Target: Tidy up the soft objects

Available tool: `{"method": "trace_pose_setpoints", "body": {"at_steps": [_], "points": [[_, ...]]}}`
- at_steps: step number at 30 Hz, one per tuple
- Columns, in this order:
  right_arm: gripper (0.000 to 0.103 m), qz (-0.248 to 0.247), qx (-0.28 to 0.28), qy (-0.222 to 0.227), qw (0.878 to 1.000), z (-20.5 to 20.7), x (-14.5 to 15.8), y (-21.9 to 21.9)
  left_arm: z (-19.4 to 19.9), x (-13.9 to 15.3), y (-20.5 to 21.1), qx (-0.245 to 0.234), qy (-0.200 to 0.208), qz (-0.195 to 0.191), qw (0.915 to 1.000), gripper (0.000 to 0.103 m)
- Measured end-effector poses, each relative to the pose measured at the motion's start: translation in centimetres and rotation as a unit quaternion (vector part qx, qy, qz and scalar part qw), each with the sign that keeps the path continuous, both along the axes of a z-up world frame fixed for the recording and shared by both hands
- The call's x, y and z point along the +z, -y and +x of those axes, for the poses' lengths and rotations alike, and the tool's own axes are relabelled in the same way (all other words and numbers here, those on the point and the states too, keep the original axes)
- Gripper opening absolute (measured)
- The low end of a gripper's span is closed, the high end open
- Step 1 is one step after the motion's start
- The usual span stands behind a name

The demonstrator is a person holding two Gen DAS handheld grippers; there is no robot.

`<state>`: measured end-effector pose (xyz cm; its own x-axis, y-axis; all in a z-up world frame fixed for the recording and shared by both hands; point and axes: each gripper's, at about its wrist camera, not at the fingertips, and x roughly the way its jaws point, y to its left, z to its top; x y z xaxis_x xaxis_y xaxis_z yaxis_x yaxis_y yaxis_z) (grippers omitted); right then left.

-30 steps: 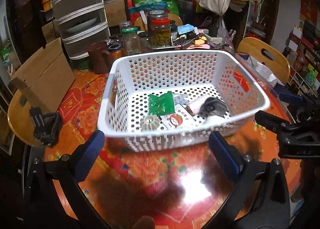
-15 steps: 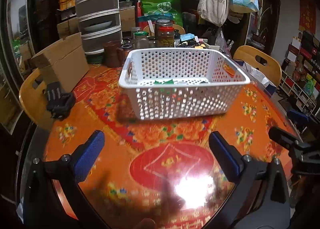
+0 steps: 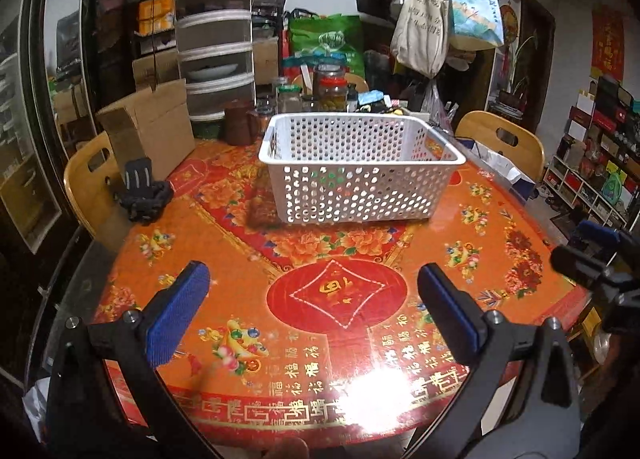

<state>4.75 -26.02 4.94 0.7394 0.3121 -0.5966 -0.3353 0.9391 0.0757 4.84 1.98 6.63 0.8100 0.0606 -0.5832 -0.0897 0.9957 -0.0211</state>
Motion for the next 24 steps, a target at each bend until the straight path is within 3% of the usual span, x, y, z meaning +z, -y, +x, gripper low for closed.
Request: {"method": "trace_pose_setpoints", "body": {"at_steps": [7,24], "points": [[0.1,-0.011,-0.001,0.038,0.999,-1.8,3.6,0.1,-1.8,3.1,1.9,-0.015,0.017,0.008,0.9997,0.103],[0.1,-0.01,0.008,0.008,1.0,0.0,1.7,-0.2,-0.1,2.4,2.3,-0.011,0.0,0.01,0.9999,0.103]]}}
